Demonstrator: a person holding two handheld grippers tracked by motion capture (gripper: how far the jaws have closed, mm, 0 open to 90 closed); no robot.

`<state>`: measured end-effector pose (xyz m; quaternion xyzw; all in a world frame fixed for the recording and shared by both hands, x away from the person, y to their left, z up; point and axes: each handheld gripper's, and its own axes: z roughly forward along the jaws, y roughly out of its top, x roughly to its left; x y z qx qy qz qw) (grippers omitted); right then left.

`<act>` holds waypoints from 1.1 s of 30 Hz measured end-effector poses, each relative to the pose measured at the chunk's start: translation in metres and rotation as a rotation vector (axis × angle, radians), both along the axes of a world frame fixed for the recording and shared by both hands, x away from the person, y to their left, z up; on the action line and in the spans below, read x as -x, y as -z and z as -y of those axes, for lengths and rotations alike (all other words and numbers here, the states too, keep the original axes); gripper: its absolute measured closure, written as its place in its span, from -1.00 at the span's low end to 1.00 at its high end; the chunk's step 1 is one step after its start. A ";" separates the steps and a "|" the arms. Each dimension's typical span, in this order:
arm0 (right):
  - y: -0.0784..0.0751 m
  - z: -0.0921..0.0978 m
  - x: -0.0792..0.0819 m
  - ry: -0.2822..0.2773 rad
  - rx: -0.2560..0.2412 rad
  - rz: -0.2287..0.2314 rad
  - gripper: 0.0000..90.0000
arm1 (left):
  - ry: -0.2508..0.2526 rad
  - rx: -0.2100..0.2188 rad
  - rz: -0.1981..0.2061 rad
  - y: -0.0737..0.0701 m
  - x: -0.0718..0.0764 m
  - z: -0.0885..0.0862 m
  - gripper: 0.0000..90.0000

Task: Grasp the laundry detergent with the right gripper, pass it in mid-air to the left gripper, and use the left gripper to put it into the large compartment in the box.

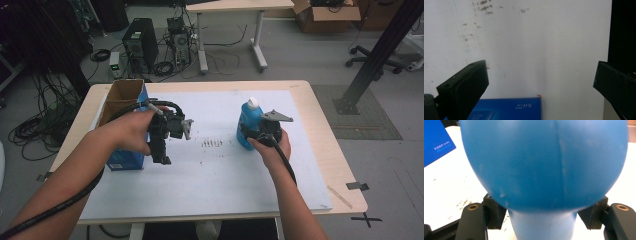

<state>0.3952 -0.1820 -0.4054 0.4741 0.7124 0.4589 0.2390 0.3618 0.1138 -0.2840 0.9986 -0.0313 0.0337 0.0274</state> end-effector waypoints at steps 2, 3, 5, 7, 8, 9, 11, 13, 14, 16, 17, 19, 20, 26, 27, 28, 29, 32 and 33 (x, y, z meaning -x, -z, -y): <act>0.001 0.000 0.000 -0.002 -0.003 0.007 -0.22 | -0.004 0.001 0.000 -0.001 0.000 0.000 -1.00; 0.001 0.000 0.000 -0.003 -0.004 0.008 -0.21 | -0.004 0.003 0.001 -0.001 0.000 -0.001 -1.00; 0.001 -0.001 0.001 -0.009 -0.007 0.017 -0.16 | -0.004 0.002 0.001 -0.001 0.001 -0.001 -1.00; 0.001 -0.001 0.001 -0.009 -0.006 0.024 -0.14 | -0.006 0.002 0.000 -0.001 0.001 -0.001 -1.00; 0.002 -0.001 0.001 -0.009 -0.012 0.026 -0.12 | -0.006 0.002 0.000 -0.001 0.001 -0.001 -1.00; 0.002 -0.001 0.001 -0.009 -0.012 0.027 -0.11 | -0.005 0.001 0.002 -0.001 0.001 -0.001 -1.00; 0.002 -0.001 0.002 -0.010 -0.010 0.032 -0.09 | -0.004 -0.001 0.003 -0.002 0.001 -0.001 -1.00; 0.003 -0.002 0.002 -0.010 -0.008 0.037 -0.08 | -0.005 0.002 0.004 -0.002 0.001 -0.002 -1.00; 0.003 -0.002 0.002 -0.012 -0.002 0.042 -0.07 | -0.006 0.000 0.005 -0.002 0.000 -0.002 -1.00; 0.004 -0.001 0.002 -0.018 0.000 0.052 -0.05 | -0.007 0.002 0.005 -0.003 0.001 -0.001 -1.00; 0.004 -0.001 0.002 -0.023 0.001 0.058 -0.04 | -0.005 0.002 0.006 -0.003 0.000 -0.001 -1.00; 0.005 0.000 0.003 -0.033 0.006 0.067 -0.02 | -0.005 0.004 0.006 -0.003 0.001 0.000 -1.00; 0.005 0.001 0.002 -0.034 0.002 0.067 -0.01 | -0.004 0.003 0.008 -0.004 0.001 0.000 -1.00; 0.004 0.005 0.001 -0.054 -0.011 0.080 0.02 | 0.005 0.009 0.011 -0.006 0.001 0.004 -1.00; 0.003 0.006 0.002 -0.059 -0.017 0.084 0.02 | 0.007 0.008 0.013 -0.008 0.001 0.005 -1.00; 0.000 0.007 0.003 -0.070 -0.025 0.090 0.02 | 0.004 0.012 0.013 -0.009 0.001 0.005 -1.00; -0.003 0.008 0.004 -0.082 -0.027 0.098 0.01 | 0.006 0.014 0.015 -0.012 0.000 0.006 -1.00; -0.017 0.010 0.008 -0.144 -0.023 0.114 0.01 | 0.009 0.016 0.022 -0.018 -0.001 0.007 -1.00; -0.023 0.010 0.009 -0.170 -0.018 0.120 0.01 | 0.011 0.017 0.024 -0.021 -0.001 0.008 -1.00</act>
